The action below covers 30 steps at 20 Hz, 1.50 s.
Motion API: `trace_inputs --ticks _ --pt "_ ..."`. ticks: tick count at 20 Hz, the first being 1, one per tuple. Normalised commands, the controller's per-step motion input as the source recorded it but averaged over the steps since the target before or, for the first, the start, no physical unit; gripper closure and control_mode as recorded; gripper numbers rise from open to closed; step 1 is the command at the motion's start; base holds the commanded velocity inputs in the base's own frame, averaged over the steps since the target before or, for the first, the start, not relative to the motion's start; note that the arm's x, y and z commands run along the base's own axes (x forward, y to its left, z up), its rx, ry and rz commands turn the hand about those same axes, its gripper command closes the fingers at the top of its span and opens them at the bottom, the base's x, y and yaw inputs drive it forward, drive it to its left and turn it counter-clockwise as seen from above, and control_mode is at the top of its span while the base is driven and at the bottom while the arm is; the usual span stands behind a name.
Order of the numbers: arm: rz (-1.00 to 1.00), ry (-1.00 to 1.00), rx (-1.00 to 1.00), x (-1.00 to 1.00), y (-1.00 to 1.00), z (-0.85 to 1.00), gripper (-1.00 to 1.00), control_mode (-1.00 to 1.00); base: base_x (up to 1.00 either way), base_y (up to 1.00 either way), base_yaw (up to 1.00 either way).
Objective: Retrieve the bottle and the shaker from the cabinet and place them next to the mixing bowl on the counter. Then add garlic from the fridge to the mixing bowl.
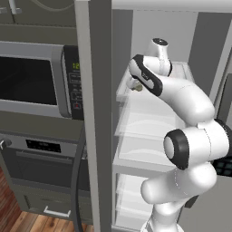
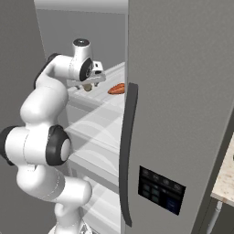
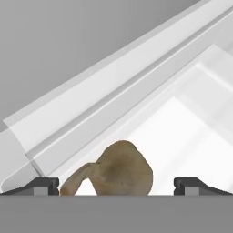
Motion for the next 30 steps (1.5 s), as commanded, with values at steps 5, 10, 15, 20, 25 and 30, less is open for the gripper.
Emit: trace_inputs --ticks 5,10,15,20,25,30 --pt "0.0 0.02 0.0 0.0 0.0 -0.08 -1.0 -1.0 0.0 0.0 0.0" --pt "0.0 0.0 0.0 0.01 0.0 -0.13 -1.0 -1.0 0.0 0.0 0.0" --pt "0.0 0.0 0.0 0.11 0.0 -0.01 -1.0 -1.0 0.0 0.0 0.0" --pt "0.0 0.0 0.0 0.09 0.0 0.0 -1.0 -1.0 0.0 0.0 0.0" --pt "0.0 0.0 0.0 0.0 0.0 0.0 -1.0 -1.0 0.0 0.0 0.0" --pt "0.0 0.0 0.0 0.0 0.0 0.0 1.0 -1.0 0.0 0.0 0.0"
